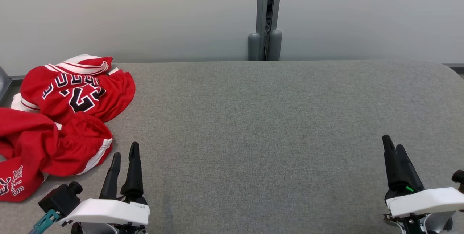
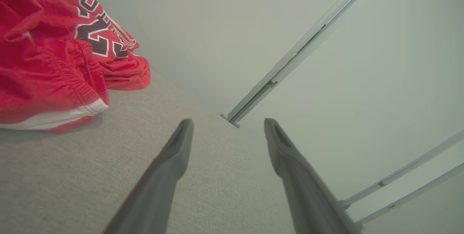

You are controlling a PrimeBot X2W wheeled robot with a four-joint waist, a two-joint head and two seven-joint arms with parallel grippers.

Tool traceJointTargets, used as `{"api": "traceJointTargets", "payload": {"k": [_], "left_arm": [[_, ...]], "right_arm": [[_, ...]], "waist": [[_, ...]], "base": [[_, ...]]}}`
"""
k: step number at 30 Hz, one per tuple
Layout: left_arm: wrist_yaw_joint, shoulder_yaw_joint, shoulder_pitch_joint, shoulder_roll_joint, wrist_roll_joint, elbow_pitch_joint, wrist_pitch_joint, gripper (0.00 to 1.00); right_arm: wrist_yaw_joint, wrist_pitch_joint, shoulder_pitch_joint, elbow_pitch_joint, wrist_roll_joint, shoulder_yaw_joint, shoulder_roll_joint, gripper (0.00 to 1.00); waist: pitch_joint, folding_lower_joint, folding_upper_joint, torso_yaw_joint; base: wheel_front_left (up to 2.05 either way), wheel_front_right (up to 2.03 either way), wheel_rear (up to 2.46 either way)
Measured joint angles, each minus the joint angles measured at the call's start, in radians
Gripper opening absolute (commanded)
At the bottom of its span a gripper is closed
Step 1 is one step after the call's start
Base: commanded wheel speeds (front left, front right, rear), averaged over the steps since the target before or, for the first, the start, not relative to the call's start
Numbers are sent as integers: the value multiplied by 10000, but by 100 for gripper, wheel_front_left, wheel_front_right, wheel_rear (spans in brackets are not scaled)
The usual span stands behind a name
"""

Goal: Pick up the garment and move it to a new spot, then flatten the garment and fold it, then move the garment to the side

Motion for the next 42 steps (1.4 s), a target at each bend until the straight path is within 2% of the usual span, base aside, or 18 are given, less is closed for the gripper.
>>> {"api": "traceJointTargets", "payload": {"k": [17,42], "left_arm": [[353,113,269,94,2431,228,-355,100],[629,-40,415,144,4895,832,-788,100]], "right_arm": [[0,-635,80,33,-2596,518,-31,100],[2,-1371,244,314,-5032,848,-69,100]], "waist": [[-87,0,0,52],[-213,0,0,113]], "base": [[0,0,0],[0,0,0]]}}
